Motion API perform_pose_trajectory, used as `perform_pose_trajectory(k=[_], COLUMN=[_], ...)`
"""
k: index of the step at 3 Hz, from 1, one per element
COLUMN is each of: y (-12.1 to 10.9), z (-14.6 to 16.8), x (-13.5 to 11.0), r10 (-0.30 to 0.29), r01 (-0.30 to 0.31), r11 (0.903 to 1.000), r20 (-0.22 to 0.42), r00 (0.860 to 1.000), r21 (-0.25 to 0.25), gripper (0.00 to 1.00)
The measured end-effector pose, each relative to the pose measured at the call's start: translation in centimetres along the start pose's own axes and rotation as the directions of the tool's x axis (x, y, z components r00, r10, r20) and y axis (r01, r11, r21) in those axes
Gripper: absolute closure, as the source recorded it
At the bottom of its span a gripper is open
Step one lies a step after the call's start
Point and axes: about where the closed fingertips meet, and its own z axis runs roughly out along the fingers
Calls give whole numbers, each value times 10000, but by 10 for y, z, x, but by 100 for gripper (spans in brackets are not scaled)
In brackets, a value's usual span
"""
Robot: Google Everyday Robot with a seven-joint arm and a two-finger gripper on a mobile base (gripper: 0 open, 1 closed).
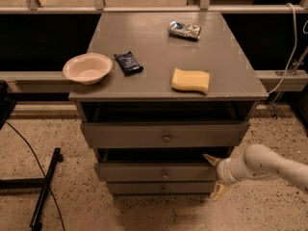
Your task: Open middle drawer
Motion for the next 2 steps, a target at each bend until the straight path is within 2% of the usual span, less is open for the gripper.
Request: perform_pose_trajectory(k=[1,2], y=[0,-3], z=[0,10], x=[0,-4], r10=[0,-29], r01=[0,28], r11=[10000,9994], r20=[0,-47], r00=[10000,10000], r21=[0,-357], gripper=[0,0])
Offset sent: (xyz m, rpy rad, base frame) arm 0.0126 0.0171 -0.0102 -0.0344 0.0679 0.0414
